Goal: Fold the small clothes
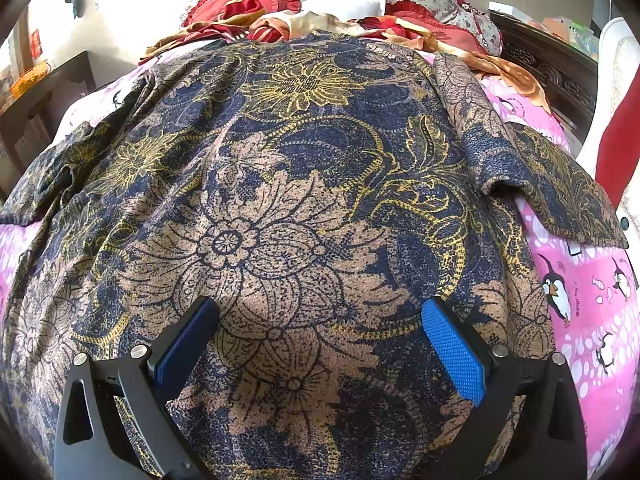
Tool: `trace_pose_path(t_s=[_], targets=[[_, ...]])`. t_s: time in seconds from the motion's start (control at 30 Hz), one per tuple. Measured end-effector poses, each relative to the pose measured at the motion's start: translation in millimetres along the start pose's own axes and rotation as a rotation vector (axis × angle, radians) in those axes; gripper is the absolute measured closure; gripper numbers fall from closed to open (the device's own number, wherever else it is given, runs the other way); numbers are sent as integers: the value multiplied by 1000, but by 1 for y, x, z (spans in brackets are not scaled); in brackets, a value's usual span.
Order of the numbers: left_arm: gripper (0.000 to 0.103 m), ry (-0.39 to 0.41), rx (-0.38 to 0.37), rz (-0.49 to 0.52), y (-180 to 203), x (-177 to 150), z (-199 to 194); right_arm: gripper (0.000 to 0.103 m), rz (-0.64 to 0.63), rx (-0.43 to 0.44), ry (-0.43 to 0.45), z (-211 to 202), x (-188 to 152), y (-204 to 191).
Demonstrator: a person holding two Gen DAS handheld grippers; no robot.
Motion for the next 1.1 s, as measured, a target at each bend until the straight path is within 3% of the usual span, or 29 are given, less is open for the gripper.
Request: trace_pose_path(t_s=[0.1, 0.23, 0.4, 0.57, 0.7, 0.83, 0.9, 0.97, 1.03, 1.1], targets=[[96, 186, 9, 70, 35, 27, -65, 0, 0, 0, 0, 0, 0, 0], [96, 240, 13, 228, 93, 27, -90, 0, 0, -3, -5, 0, 0, 0], [96, 156, -103, 435, 176, -26, -60, 0, 0, -7, -11, 1, 2, -1], [96, -21, -238, 650, 265, -128, 11, 0, 3, 0, -5, 1, 2, 0], [96, -150, -332, 748, 310, -204, 61, 0, 4, 3, -3, 1, 1, 0], [90, -279, -286, 844, 313, -277, 118, 0, 5, 4, -2, 1, 1, 0], [69, -327, -218, 870, 307, -297, 139, 0, 7, 7, -2, 1, 1, 1], [65, -328, -174, 881, 294, -312, 144, 0, 6, 6, -2, 1, 1, 1], [57, -306, -190, 885, 278, -325, 128, 0, 7, 7, -1, 1, 1, 0], [41, -240, -176, 904, 263, -338, 112, 0, 7, 8, -1, 1, 1, 0]])
Point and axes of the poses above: each gripper's, at about its wrist camera, not at the fingertips, and z roughly the way its jaws point, y to its right, x to its top, the point moved 1 cm from there along z, roughly the way its jaws point, and after that the axes turned 8 degrees about -y, right-handed, at the moved point
